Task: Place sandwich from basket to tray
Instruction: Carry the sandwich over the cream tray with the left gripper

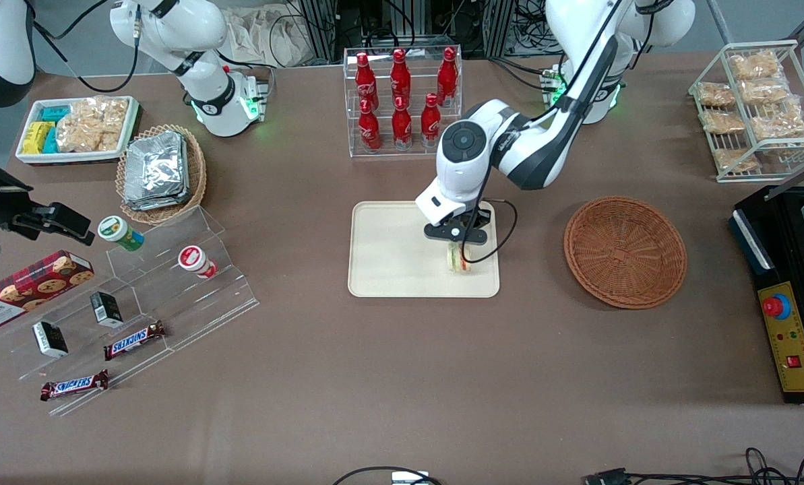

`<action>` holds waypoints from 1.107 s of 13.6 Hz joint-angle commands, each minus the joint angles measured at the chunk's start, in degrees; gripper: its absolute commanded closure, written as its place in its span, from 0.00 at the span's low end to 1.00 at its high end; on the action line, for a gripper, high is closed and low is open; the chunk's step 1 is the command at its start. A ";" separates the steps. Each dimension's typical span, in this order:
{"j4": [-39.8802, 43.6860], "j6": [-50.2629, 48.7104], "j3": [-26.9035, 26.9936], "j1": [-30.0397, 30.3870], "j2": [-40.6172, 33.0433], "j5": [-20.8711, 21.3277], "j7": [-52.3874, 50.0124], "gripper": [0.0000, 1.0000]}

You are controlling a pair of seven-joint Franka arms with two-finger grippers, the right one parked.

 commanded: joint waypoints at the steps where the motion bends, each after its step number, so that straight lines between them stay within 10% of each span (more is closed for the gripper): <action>1: -0.61 1.28 0.65 -0.79 2.04 2.01 -0.61 0.84; 11: -5.37 6.55 0.65 -0.87 4.41 2.19 -0.44 0.76; 15: -5.11 7.26 0.65 -0.88 5.73 2.19 -0.44 0.46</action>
